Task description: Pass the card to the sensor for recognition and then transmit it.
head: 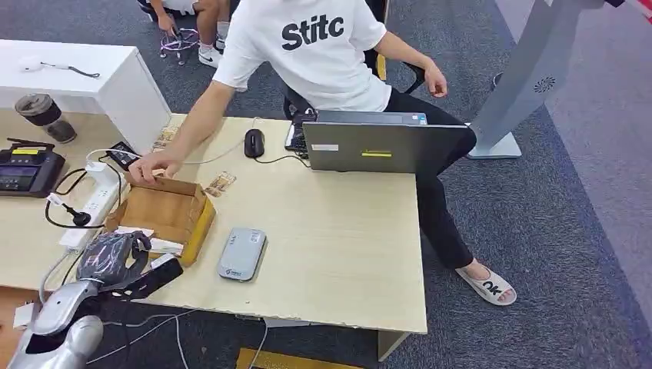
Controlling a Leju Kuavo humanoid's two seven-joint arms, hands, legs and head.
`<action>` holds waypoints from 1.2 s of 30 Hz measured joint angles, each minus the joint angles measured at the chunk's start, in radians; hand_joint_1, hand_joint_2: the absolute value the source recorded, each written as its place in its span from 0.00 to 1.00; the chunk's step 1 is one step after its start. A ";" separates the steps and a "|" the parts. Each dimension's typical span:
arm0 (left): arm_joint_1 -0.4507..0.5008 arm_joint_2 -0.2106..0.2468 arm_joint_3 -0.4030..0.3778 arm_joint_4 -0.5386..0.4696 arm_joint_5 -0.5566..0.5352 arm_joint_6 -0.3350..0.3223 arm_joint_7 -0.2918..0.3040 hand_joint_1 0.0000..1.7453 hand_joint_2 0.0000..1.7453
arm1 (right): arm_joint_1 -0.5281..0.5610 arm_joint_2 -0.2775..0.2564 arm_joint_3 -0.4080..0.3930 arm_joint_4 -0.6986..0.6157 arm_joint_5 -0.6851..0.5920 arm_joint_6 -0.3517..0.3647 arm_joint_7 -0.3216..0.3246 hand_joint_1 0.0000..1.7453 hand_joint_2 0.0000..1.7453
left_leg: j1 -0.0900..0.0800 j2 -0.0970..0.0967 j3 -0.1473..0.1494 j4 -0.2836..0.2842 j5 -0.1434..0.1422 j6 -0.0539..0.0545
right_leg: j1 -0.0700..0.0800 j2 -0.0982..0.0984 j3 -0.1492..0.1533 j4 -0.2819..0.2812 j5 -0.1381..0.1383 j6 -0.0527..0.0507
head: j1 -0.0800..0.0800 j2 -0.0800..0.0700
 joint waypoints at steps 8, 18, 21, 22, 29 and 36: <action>0.000 0.000 0.001 0.004 0.000 0.002 0.006 0.94 1.00 | 0.000 0.000 0.000 0.000 0.001 0.000 0.000 0.00 1.00 | 0.000 0.000 0.000 0.000 0.000 0.000 | 0.000 0.000 0.000 0.000 0.000 0.000 | 0.000 0.000; -0.021 0.010 0.020 0.002 0.000 0.027 0.006 1.00 1.00 | 0.000 -0.001 -0.003 0.000 0.015 0.000 -0.003 0.00 1.00 | 0.000 0.000 0.000 0.000 0.000 0.000 | 0.000 0.000 0.000 0.000 0.000 0.000 | 0.000 0.000; -0.037 0.016 0.030 -0.004 0.008 0.034 0.005 1.00 1.00 | 0.000 -0.001 -0.003 0.000 0.016 0.000 -0.003 0.00 1.00 | 0.000 0.000 0.000 0.000 0.000 0.000 | 0.000 0.000 0.000 0.000 0.000 0.000 | 0.000 0.000; -0.041 0.021 0.034 -0.009 0.009 0.034 0.003 1.00 1.00 | 0.000 -0.001 -0.003 0.000 0.016 0.000 -0.005 0.00 1.00 | 0.000 0.000 0.000 0.000 0.000 0.000 | 0.000 0.000 0.000 0.000 0.000 0.000 | 0.000 0.000; -0.051 0.029 0.049 -0.019 0.011 0.035 0.002 1.00 1.00 | 0.000 -0.001 -0.004 0.000 0.017 0.000 -0.005 0.00 1.00 | 0.000 0.000 0.000 0.000 0.000 0.000 | 0.000 0.000 0.000 0.000 0.000 0.000 | 0.000 0.000; -0.070 0.043 0.054 -0.032 0.015 0.037 -0.002 1.00 1.00 | 0.000 -0.001 -0.004 0.000 0.018 0.000 -0.006 0.00 1.00 | 0.000 0.000 0.000 0.000 0.000 0.000 | 0.000 0.000 0.000 0.000 0.000 0.000 | 0.000 0.000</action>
